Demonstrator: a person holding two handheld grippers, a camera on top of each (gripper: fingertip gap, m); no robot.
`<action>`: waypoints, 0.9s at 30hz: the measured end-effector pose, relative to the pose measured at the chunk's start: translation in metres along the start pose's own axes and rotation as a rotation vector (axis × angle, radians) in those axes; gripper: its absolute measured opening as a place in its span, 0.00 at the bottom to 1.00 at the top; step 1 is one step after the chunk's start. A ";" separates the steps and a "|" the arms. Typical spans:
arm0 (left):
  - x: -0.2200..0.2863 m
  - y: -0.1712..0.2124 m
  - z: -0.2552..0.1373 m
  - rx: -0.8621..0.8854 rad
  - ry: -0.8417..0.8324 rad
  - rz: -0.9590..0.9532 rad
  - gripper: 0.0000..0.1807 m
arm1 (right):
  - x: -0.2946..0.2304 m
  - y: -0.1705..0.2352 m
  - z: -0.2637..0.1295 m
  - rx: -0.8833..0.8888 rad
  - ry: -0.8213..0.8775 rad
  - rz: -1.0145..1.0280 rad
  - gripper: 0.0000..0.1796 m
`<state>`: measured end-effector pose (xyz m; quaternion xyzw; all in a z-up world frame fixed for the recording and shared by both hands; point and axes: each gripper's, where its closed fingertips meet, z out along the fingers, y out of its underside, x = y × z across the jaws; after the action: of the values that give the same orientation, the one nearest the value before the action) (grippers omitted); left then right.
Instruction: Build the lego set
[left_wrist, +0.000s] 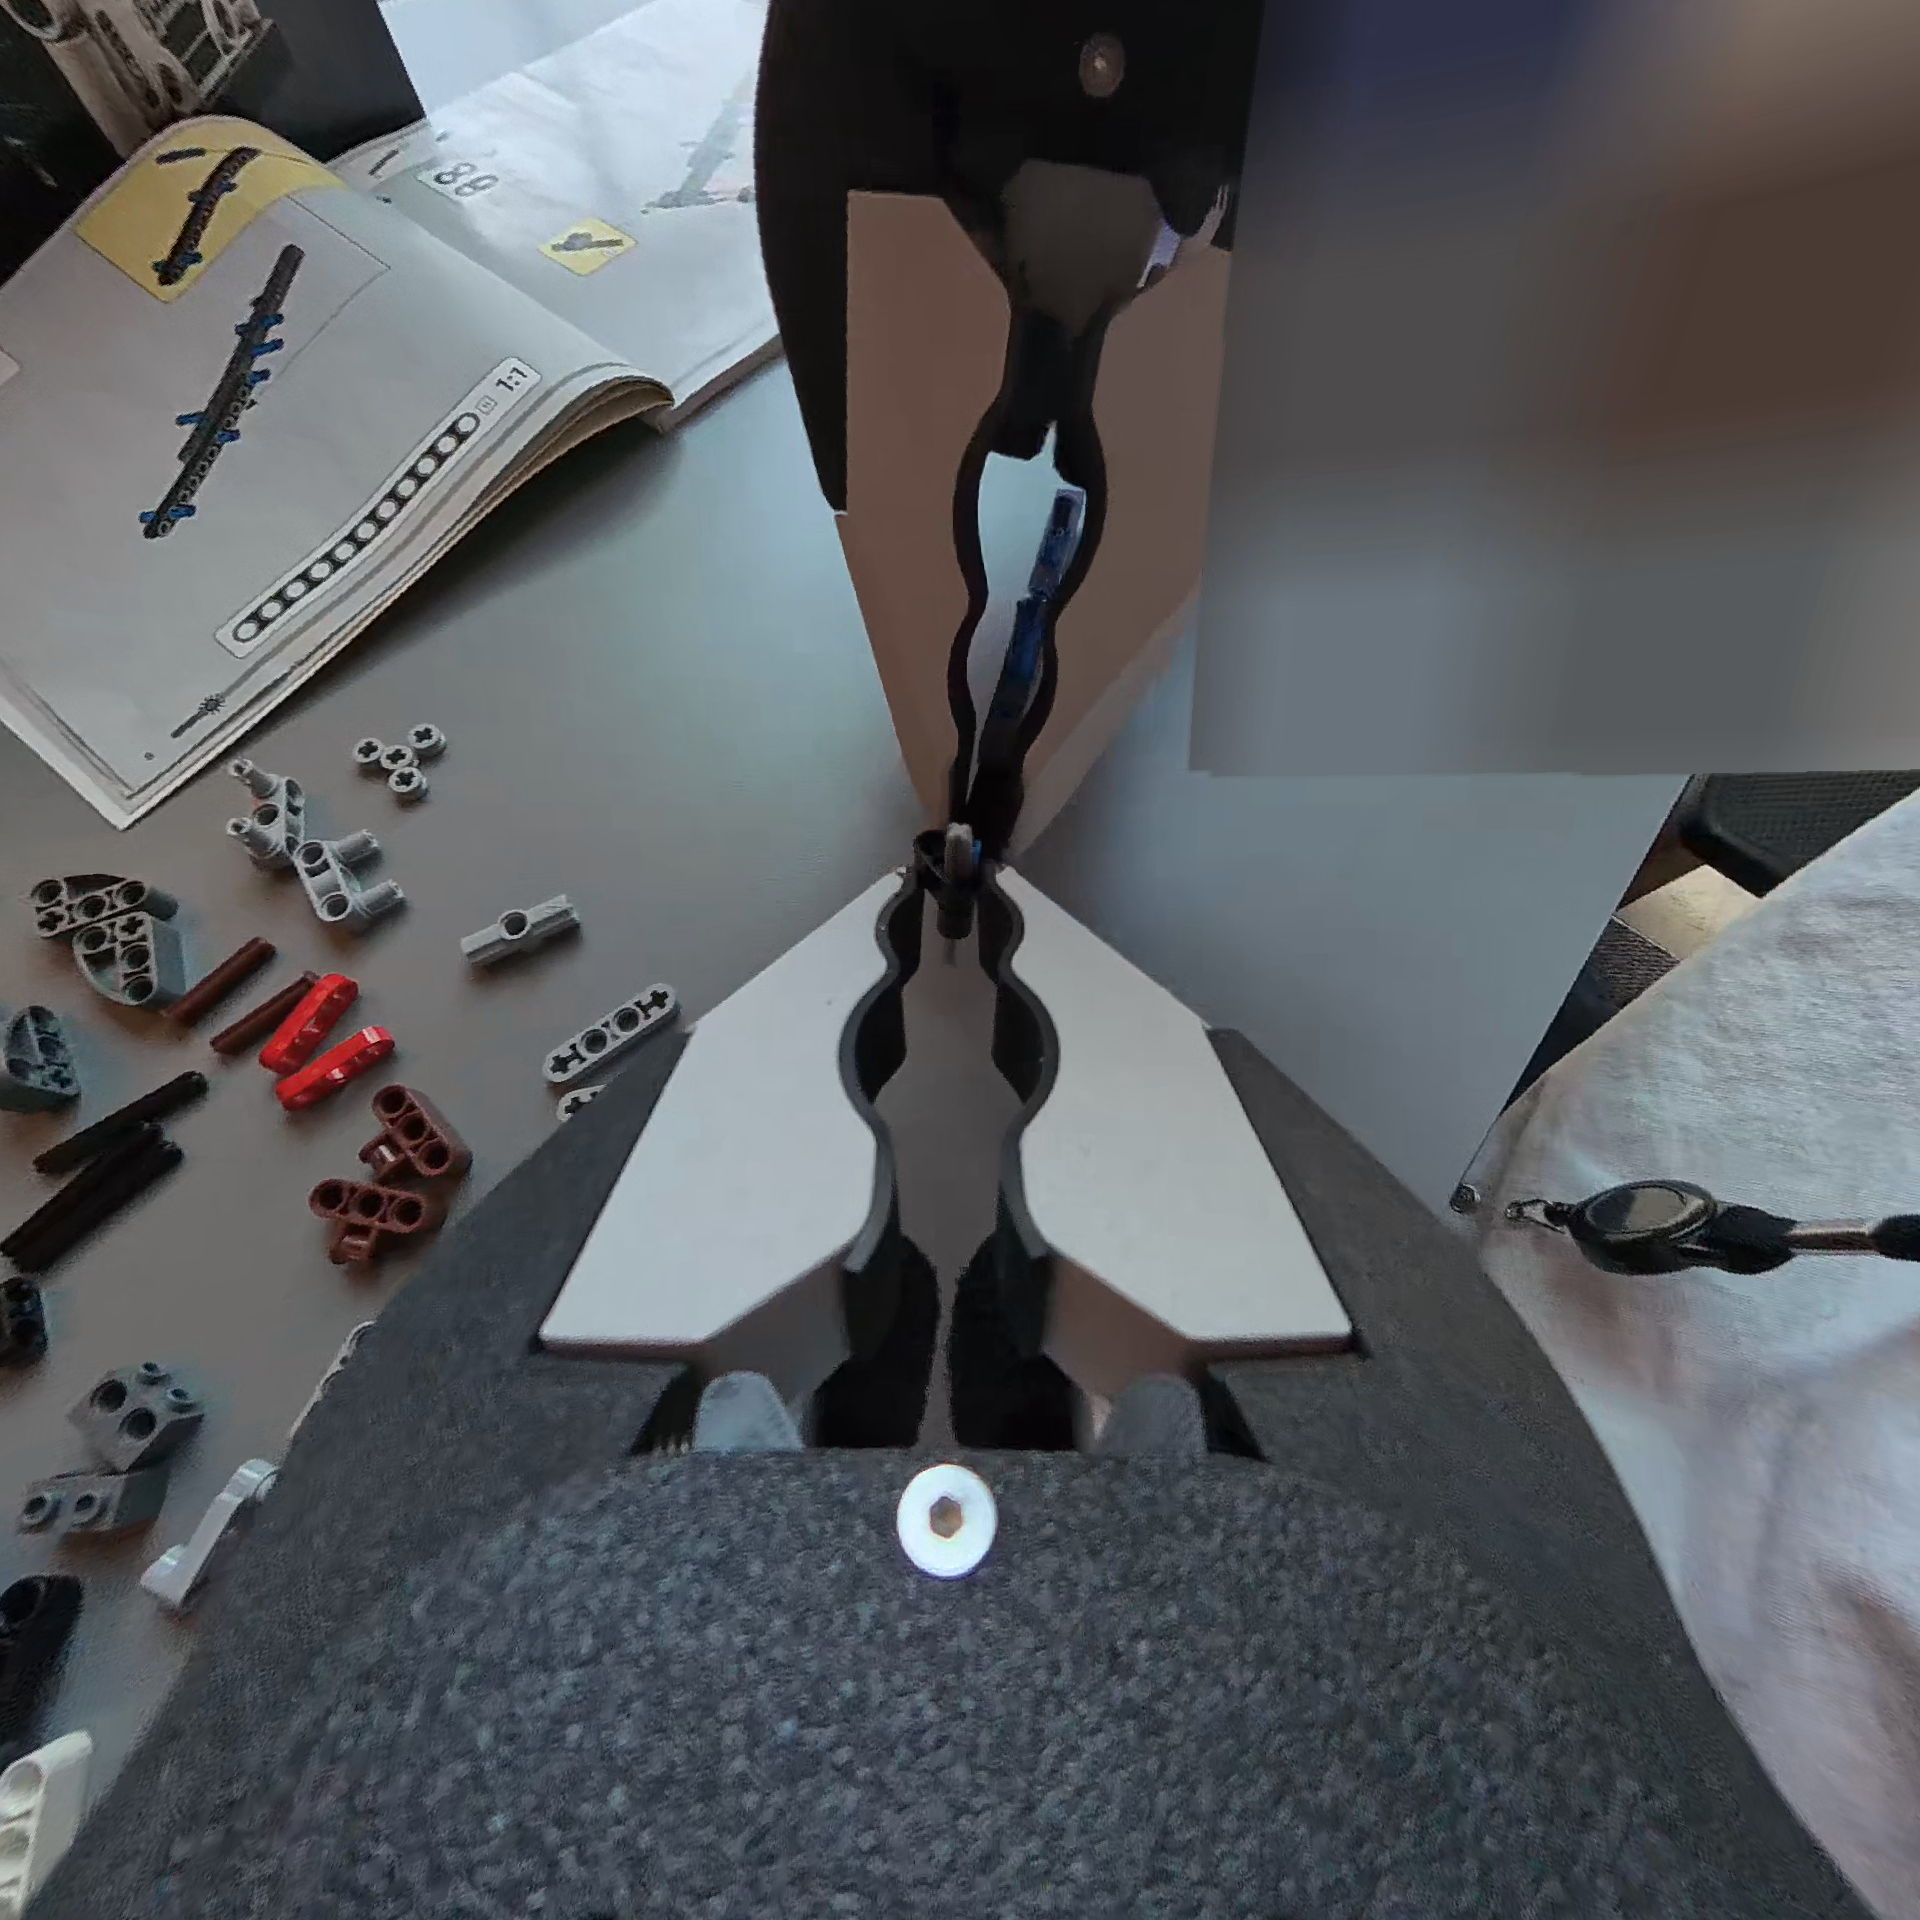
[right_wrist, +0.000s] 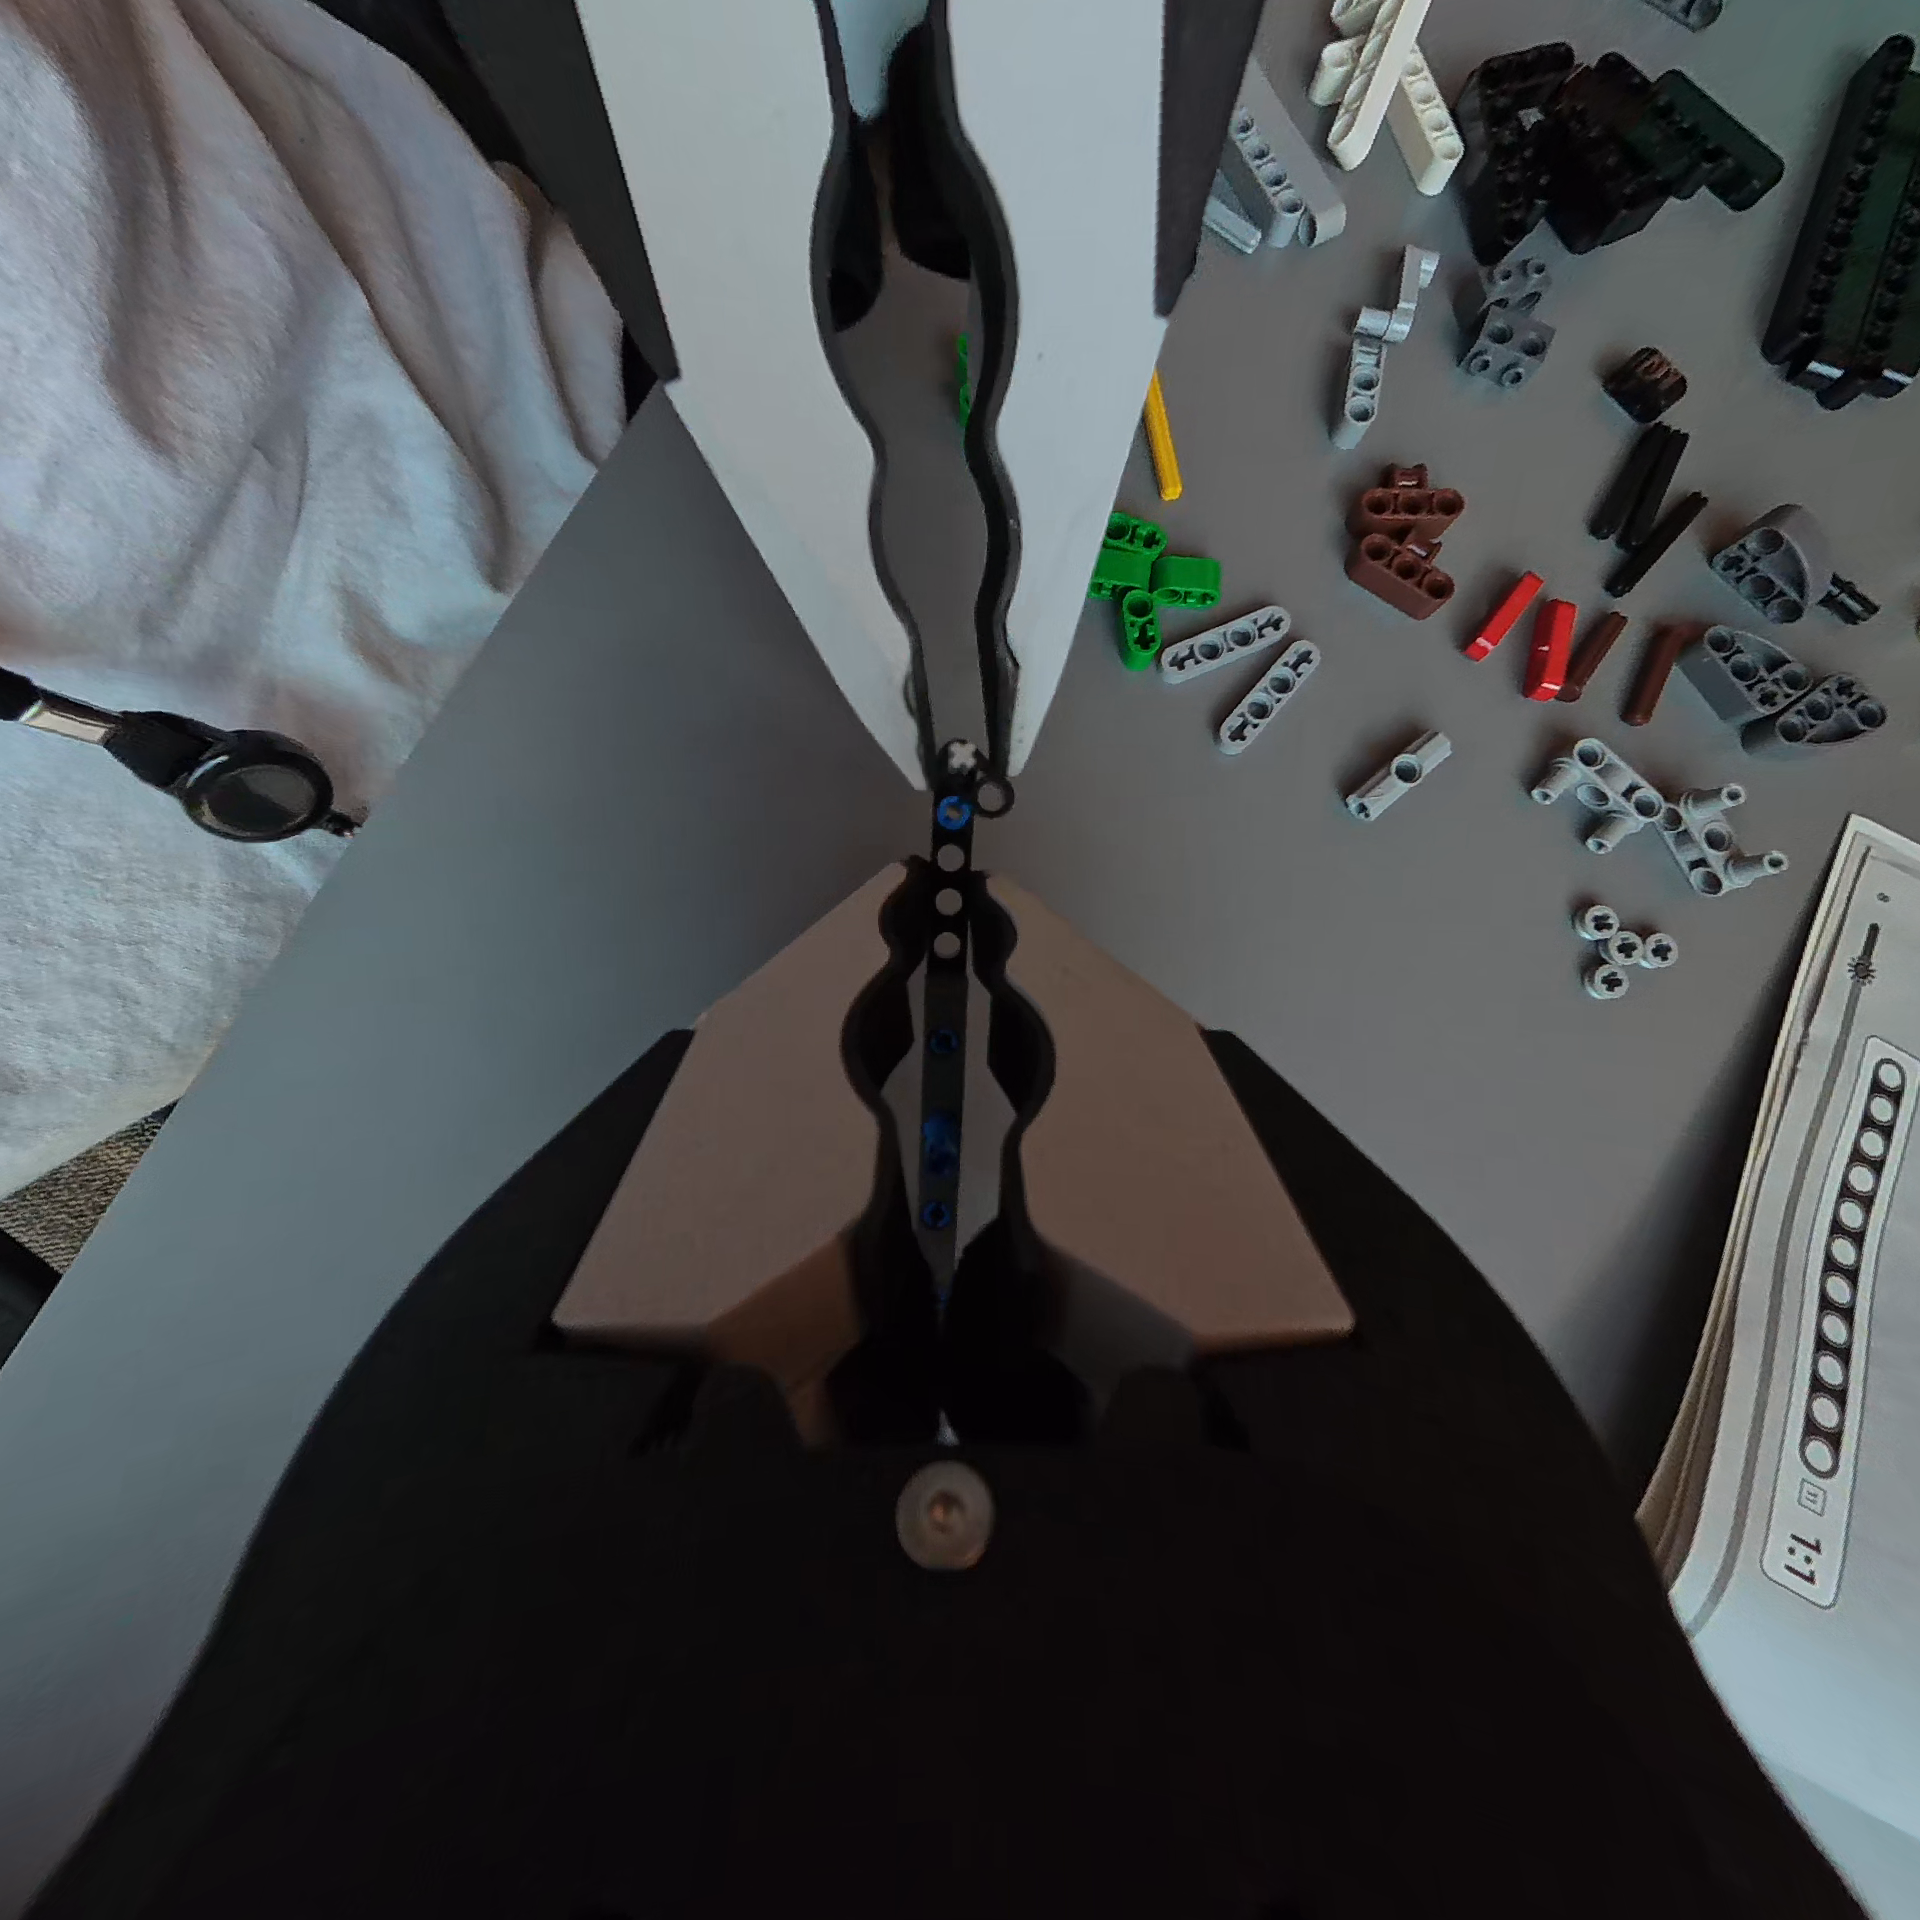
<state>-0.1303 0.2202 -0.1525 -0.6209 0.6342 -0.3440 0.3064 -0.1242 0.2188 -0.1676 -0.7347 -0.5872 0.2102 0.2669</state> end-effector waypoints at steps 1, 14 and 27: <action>0.000 0.000 0.001 -0.002 -0.011 0.004 0.05 | 0.001 0.001 0.000 -0.004 0.004 0.000 0.03; 0.007 -0.007 -0.007 0.092 0.151 -0.019 0.05 | -0.007 -0.006 -0.003 0.049 -0.055 0.011 0.03; 0.018 -0.011 -0.003 0.059 0.239 -0.054 0.16 | -0.013 -0.012 -0.010 0.087 -0.091 0.010 0.03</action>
<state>-0.1275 0.2020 -0.1412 -0.5831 0.6387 -0.4425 0.2372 -0.1297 0.2071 -0.1530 -0.7149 -0.5855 0.2703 0.2706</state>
